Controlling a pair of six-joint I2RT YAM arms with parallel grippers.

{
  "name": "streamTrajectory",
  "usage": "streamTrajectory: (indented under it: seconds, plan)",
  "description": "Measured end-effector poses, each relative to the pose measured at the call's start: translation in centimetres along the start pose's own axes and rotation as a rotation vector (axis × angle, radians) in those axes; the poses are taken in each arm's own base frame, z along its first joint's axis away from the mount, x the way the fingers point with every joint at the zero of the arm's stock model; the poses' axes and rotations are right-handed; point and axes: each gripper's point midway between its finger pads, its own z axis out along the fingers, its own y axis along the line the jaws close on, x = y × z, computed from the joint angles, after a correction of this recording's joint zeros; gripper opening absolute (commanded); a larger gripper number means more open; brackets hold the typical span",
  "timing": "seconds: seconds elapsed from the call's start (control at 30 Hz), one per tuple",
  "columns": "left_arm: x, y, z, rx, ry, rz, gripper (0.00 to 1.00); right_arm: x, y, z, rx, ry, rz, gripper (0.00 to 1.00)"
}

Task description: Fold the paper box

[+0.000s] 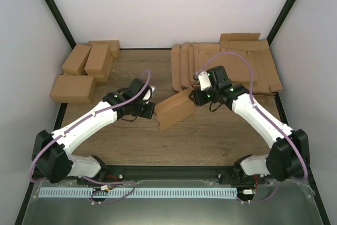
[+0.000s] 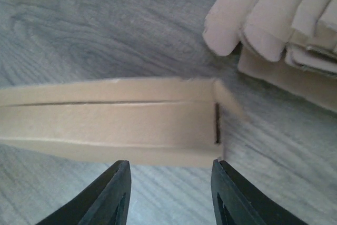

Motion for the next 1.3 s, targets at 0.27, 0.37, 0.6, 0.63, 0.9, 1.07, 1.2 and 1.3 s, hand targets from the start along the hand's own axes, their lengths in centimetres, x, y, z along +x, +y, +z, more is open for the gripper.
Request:
streamTrajectory:
  seconds: [0.27,0.37,0.6,0.63,0.9,1.07,1.2,1.3]
  plan:
    - [0.1,0.1,-0.1,-0.021,-0.001,0.043,0.04,-3.5,-1.8,0.1,0.028,-0.031,-0.064,0.52]
    - [0.1,0.1,-0.2,-0.029,-0.002,0.056,0.04,-3.9,-1.8,0.3,0.028,-0.022,-0.101,0.51]
    - [-0.2,0.0,-0.5,-0.047,-0.013,0.085,0.04,-3.5,-2.4,1.9,0.028,0.054,-0.170,0.51]
    - [-0.2,0.0,-0.5,-0.050,-0.014,0.087,0.04,-3.5,-2.5,2.2,0.028,0.064,-0.177,0.51]
    - [-0.1,0.5,-0.5,-0.073,-0.010,0.097,0.04,-2.7,-2.7,1.8,0.044,0.086,-0.195,0.51]
    - [-0.1,0.6,-0.5,-0.082,-0.011,0.105,0.04,-2.7,-2.3,0.4,0.043,0.051,-0.203,0.49]
    - [-0.2,0.7,-0.5,-0.085,-0.012,0.111,0.04,-2.6,-2.5,0.6,0.046,0.055,-0.204,0.47]
    - [-0.2,0.7,-0.5,-0.087,-0.013,0.115,0.04,-2.4,-2.6,1.0,0.044,0.069,-0.203,0.45]
